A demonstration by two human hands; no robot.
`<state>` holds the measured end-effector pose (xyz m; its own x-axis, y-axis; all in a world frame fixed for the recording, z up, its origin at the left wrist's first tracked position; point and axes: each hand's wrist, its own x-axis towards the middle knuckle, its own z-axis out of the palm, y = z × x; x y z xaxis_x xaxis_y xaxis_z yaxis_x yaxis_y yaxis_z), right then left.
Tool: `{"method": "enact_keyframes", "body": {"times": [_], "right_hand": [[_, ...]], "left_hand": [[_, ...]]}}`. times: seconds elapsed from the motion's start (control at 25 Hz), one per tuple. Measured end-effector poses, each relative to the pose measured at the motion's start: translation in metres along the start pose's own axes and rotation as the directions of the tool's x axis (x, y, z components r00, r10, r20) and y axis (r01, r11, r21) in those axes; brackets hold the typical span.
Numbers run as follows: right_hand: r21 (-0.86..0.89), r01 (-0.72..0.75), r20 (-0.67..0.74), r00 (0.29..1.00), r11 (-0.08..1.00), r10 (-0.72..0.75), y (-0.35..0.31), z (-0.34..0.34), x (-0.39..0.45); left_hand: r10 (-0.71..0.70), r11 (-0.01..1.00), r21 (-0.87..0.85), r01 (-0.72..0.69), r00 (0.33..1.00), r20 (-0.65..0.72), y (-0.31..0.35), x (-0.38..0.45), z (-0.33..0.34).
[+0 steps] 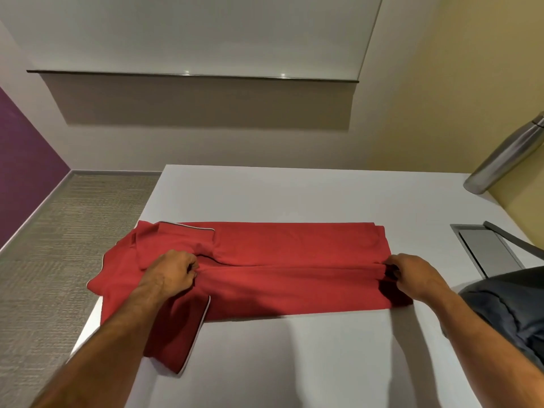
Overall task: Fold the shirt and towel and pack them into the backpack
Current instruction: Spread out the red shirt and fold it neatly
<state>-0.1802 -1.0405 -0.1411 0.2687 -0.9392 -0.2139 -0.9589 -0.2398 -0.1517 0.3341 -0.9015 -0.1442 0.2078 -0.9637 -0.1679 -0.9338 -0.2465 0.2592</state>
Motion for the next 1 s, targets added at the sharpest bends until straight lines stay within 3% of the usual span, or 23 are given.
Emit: {"method": "enact_keyframes", "body": {"times": [0.28, 0.44, 0.6, 0.72, 0.76, 0.84, 0.92, 1.0], "right_hand": [[-0.068, -0.059, 0.069, 0.996, 0.996, 0.064, 0.006, 0.009, 0.029], [-0.114, -0.104, 0.071, 0.991, 0.988, 0.112, 0.005, 0.009, 0.04], [-0.169, -0.108, -0.125, 0.988, 0.98, 0.087, -0.004, 0.014, 0.035], [-0.011, 0.132, -0.332, 0.934, 0.991, -0.128, -0.016, 0.036, 0.015], [-0.014, 0.191, -0.318, 0.93, 0.981, -0.186, -0.022, 0.047, 0.007], [-0.044, 0.202, -0.133, 0.97, 0.978, -0.206, -0.034, 0.071, -0.008], [-0.076, 0.109, 0.057, 0.993, 0.991, -0.105, -0.037, 0.093, -0.017], [-0.132, 0.043, 0.143, 0.989, 0.99, -0.024, -0.038, 0.1, -0.018]], "left_hand": [[-0.037, 0.997, 0.071, 0.035, 0.999, 0.033, 0.001, 0.031, 0.004], [-0.021, 0.995, 0.096, 0.022, 1.0, -0.017, 0.004, 0.047, 0.008], [-0.07, 0.993, 0.091, 0.081, 0.991, -0.115, 0.0, 0.051, 0.018], [0.152, 0.988, 0.026, -0.151, 0.944, -0.294, -0.007, 0.03, 0.035], [0.235, 0.97, 0.019, -0.243, 0.913, -0.333, -0.01, 0.02, 0.041], [0.351, 0.935, 0.063, -0.348, 0.888, -0.297, -0.018, -0.002, 0.053], [0.431, 0.894, 0.213, -0.394, 0.888, -0.163, -0.026, -0.021, 0.068], [0.381, 0.878, 0.318, -0.358, 0.924, -0.012, -0.035, -0.033, 0.08]]}}
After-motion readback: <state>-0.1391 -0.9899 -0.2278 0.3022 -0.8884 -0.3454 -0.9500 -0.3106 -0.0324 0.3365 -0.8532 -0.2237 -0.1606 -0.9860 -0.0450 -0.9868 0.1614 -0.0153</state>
